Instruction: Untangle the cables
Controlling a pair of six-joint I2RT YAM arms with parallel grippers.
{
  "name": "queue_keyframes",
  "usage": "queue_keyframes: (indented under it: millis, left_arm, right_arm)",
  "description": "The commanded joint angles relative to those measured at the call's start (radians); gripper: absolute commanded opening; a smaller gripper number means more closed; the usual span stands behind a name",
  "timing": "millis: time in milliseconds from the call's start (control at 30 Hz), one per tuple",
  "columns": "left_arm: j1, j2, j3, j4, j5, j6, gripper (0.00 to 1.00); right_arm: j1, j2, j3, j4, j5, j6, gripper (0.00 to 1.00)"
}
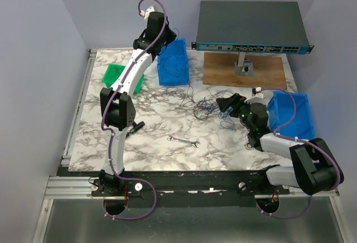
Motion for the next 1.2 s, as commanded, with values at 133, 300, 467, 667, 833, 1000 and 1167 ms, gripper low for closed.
queue_keyframes:
  millis: [133, 300, 467, 667, 833, 1000, 1167]
  left_arm:
    - [-0.005, 0.012, 0.159, 0.035, 0.072, -0.05, 0.0]
    - [0.001, 0.02, 0.104, 0.069, 0.067, -0.073, 0.0]
    - [0.027, 0.047, -0.002, 0.16, 0.178, -0.166, 0.0]
    - [0.033, 0.115, 0.01, 0.124, 0.2, -0.192, 0.0]
    - [0.045, 0.117, -0.052, 0.137, 0.145, -0.134, 0.0]
    - [0.046, 0.182, 0.039, -0.02, 0.088, -0.047, 0.0]
    - [0.048, 0.278, 0.182, -0.207, 0.096, 0.006, 0.0]
  right_arm:
    - [0.005, -0.003, -0.009, 0.017, 0.01, -0.018, 0.94]
    - [0.005, -0.002, -0.008, 0.017, 0.007, -0.018, 0.94]
    - [0.005, -0.008, -0.009, 0.015, 0.008, -0.018, 0.94]
    - [0.005, -0.009, -0.01, 0.015, 0.008, -0.017, 0.94]
    - [0.005, -0.013, -0.012, 0.015, 0.009, -0.018, 0.94]
    - [0.005, 0.004, -0.007, 0.021, 0.004, -0.015, 0.94]
    - [0.005, -0.008, -0.011, 0.015, 0.013, -0.021, 0.94]
